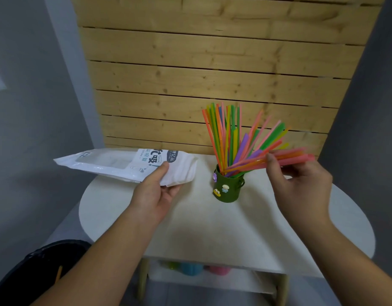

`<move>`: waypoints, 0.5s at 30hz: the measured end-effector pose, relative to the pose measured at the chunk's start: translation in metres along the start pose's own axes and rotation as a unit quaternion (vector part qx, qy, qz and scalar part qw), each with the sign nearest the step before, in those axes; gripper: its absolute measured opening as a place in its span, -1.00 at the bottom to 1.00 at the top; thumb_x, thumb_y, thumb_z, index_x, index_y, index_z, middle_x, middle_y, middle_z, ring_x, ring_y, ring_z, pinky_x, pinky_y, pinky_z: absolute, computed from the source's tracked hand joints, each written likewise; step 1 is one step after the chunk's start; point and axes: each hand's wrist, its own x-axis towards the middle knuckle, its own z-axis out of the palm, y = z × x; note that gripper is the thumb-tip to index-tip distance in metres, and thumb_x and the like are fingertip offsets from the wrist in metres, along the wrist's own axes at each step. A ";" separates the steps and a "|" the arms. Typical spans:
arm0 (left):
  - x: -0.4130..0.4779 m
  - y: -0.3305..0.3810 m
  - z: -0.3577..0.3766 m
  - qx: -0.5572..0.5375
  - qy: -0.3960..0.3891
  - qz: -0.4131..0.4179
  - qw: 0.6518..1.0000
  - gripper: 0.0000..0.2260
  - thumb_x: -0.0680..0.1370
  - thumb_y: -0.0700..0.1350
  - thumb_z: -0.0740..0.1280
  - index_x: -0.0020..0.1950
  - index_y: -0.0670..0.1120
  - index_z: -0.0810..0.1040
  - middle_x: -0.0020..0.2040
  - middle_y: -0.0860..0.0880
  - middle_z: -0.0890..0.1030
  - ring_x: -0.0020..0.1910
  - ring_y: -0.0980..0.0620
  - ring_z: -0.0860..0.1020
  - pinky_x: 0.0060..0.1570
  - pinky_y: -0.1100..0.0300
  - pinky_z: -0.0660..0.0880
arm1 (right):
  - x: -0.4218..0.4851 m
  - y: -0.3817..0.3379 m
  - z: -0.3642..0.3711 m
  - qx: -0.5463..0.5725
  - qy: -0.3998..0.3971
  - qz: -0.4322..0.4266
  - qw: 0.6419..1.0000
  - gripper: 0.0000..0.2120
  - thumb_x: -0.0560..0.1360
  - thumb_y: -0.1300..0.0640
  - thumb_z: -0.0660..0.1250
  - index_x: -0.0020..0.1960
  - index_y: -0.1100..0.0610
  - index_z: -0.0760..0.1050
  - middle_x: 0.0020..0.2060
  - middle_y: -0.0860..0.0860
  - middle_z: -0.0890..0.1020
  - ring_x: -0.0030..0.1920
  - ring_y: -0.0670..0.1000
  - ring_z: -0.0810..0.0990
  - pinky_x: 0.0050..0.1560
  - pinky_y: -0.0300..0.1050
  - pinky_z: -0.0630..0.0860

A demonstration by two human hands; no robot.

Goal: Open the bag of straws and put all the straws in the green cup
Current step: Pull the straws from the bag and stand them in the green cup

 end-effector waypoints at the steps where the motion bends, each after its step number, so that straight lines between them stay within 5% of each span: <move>1: -0.001 0.000 0.000 0.003 0.001 -0.001 1.000 -0.80 0.60 -0.30 0.38 0.18 -0.11 0.58 0.10 -0.09 0.73 0.08 -0.04 0.70 -0.03 -0.10 0.66 | 0.000 0.000 0.003 -0.006 -0.006 -0.016 1.000 -0.91 0.50 0.20 0.44 -0.16 0.19 0.64 -0.24 -0.01 0.67 -0.22 -0.11 0.66 -0.17 -0.41 0.54; 4: -0.002 0.001 0.002 0.005 0.001 -0.005 1.000 -0.74 0.59 -0.30 0.38 0.27 -0.13 0.57 0.15 -0.11 0.72 0.10 -0.06 0.70 -0.05 -0.10 0.66 | 0.002 -0.001 0.010 -0.025 -0.025 -0.033 0.999 -0.90 0.50 0.19 0.44 -0.17 0.19 0.65 -0.25 -0.02 0.66 -0.27 -0.08 0.65 -0.19 -0.36 0.57; 8: 0.000 0.002 -0.001 0.009 0.004 -0.006 1.000 -0.66 0.59 -0.30 0.39 0.36 -0.16 0.54 0.22 -0.14 0.70 0.14 -0.09 0.69 -0.03 -0.12 0.66 | 0.007 0.007 0.023 -0.041 -0.070 0.004 0.997 -0.88 0.50 0.11 0.42 -0.17 0.14 0.65 -0.24 -0.01 0.67 -0.27 0.01 0.65 -0.19 0.03 0.62; 15: 0.004 0.000 -0.005 0.017 -0.002 0.000 1.000 -0.69 0.57 -0.30 0.41 0.31 -0.13 0.57 0.13 -0.11 0.75 0.07 -0.05 0.73 0.11 -0.12 0.64 | 0.016 0.023 0.043 -0.051 -0.099 0.057 0.992 -0.84 0.52 0.02 0.38 -0.09 0.11 0.65 -0.22 0.02 0.70 -0.22 0.02 0.65 -0.17 0.06 0.61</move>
